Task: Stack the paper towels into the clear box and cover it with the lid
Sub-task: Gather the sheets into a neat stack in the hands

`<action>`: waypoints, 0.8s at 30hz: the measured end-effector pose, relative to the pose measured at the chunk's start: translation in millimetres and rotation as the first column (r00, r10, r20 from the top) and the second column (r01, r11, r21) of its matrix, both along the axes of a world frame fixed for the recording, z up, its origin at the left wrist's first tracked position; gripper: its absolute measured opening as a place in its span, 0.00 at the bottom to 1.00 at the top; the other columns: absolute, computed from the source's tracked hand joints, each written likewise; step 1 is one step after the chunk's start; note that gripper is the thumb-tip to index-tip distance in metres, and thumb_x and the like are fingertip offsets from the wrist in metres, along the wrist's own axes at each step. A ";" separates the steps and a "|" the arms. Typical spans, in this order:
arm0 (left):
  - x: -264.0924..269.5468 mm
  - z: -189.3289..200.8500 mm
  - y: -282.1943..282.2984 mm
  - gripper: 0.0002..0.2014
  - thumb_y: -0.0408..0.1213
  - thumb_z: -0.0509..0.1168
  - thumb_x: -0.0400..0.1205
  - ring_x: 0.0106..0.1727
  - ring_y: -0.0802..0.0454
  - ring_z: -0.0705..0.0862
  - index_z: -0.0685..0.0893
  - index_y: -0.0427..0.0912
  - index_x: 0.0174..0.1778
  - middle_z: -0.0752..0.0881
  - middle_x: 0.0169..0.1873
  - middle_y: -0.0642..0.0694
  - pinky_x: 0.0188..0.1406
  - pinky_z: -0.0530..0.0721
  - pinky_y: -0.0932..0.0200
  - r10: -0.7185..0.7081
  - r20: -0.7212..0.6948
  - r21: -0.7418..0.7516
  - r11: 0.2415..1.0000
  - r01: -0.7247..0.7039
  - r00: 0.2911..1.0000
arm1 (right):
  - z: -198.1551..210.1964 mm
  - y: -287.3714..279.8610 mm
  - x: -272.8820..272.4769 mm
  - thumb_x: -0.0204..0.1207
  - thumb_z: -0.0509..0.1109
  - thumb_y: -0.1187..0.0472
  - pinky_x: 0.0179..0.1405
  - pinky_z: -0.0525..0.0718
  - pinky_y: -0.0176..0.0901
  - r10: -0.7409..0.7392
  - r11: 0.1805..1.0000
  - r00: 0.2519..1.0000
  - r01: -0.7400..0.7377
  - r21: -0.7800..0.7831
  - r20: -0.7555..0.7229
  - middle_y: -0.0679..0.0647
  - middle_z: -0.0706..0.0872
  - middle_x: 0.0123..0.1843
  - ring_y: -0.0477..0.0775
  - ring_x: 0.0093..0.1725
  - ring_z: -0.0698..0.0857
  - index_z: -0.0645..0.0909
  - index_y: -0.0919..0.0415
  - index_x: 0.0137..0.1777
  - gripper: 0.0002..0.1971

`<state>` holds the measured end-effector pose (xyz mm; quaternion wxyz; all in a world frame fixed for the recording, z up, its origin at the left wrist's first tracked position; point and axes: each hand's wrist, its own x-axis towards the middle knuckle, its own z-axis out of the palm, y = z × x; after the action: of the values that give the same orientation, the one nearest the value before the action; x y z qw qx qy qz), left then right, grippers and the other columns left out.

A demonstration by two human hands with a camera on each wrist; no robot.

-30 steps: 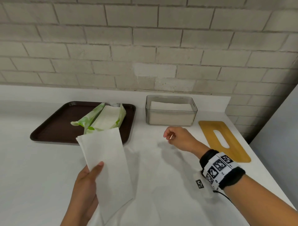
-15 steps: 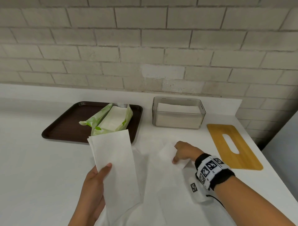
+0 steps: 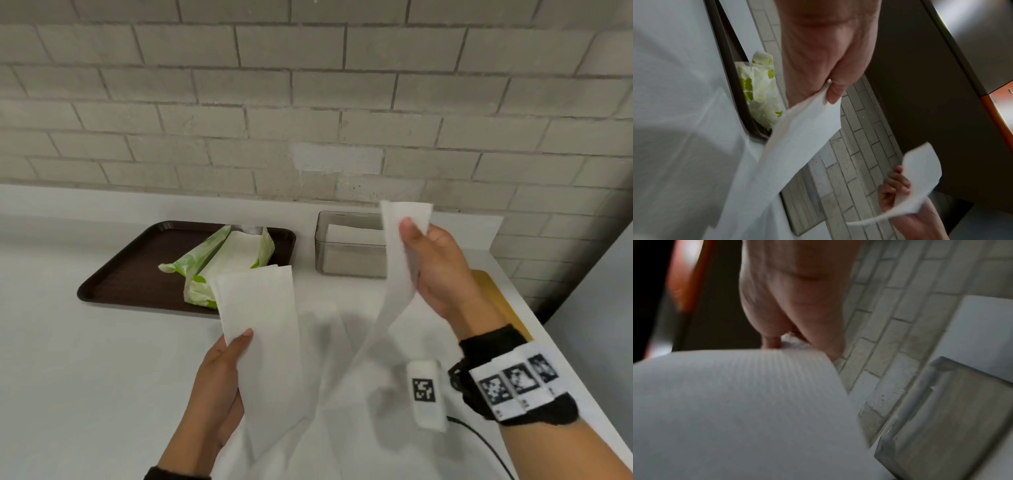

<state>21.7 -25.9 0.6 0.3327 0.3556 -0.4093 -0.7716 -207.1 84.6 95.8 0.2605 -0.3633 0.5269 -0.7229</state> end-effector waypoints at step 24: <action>10.1 -10.9 17.9 0.11 0.32 0.59 0.84 0.51 0.39 0.89 0.84 0.39 0.58 0.91 0.50 0.37 0.48 0.83 0.46 0.031 0.004 -0.011 0.999 -0.031 1.000 | -83.5 -83.6 -18.3 0.77 0.70 0.56 0.62 0.78 0.50 0.222 0.543 0.885 0.237 0.806 -0.410 0.61 0.77 0.65 0.59 0.62 0.78 0.68 0.68 0.73 0.28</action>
<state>31.7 -8.1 -10.3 0.3455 0.3619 -0.4085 -0.7634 -225.4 0.9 12.3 0.2641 -0.3538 0.8548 -0.2727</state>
